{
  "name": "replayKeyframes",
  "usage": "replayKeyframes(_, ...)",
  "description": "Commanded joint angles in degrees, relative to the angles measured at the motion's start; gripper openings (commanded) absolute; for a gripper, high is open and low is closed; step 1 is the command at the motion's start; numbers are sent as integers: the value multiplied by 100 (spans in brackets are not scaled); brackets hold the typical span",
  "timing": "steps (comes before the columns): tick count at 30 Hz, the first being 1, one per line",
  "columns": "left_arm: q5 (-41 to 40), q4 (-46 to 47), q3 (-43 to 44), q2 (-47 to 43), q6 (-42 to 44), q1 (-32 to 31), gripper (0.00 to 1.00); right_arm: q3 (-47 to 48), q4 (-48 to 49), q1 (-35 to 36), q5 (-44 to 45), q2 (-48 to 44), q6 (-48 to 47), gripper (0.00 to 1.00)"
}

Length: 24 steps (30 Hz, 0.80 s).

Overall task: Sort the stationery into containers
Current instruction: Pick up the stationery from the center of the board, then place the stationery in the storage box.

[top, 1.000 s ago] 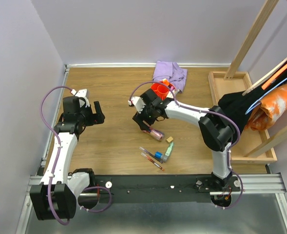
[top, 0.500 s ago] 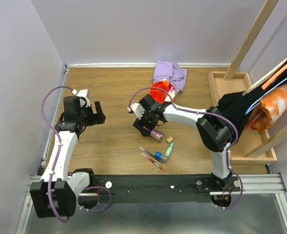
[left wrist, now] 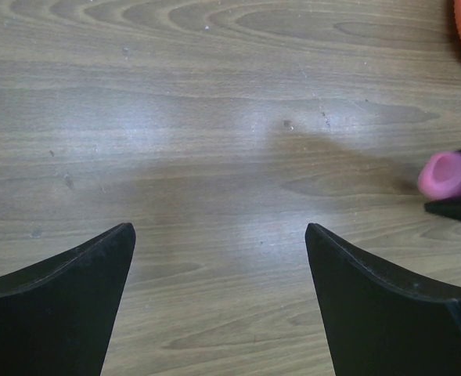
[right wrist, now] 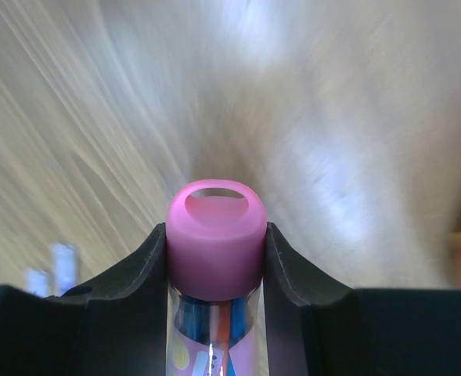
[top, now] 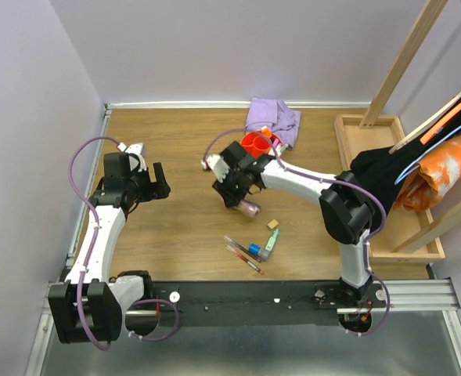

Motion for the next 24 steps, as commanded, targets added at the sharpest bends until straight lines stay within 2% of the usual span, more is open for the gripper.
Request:
replayKeyframes(1,246,-67,372,154,303,31,99,1706,-214,9,138,-665,459,0)
replayKeyframes(4,377,12,530,382,277,31,99,1352,845,-271,60,-1383,818,0)
replayKeyframes(5,404,21,592,522,233,31,99,540,1946,-334,103,-1647,1011,1)
replayKeyframes(6,439,38,723,610,198,23,99,62,2592,-404,225,-1902,1048,1)
replayKeyframes(7,465,47,785,689,136,22,99,-360,3164,-422,470,-2427,1048,1)
replayKeyframes(8,492,56,916,821,118,5,99,-1148,4284,-431,951,-2606,1013,0)
replayKeyframes(11,510,144,1119,1006,136,-74,99,-1831,5329,-431,1919,-2968,925,0)
replayKeyframes(12,510,170,1241,1050,162,-144,99,-2120,5976,-431,2488,-2986,890,1)
replayKeyframes(15,483,101,1522,1261,276,-267,99,-2420,7067,-475,3150,-2889,636,1)
replayKeyframes(18,483,-101,1795,1524,355,-276,99,-2676,7790,-554,3284,-2705,486,1)
replayKeyframes(21,448,-251,1954,1692,495,-452,99,-2764,8275,-668,3355,-2399,398,1)
replayKeyframes(24,360,-321,2060,1771,549,-496,99,-2571,8356,-975,3294,-2143,573,1)
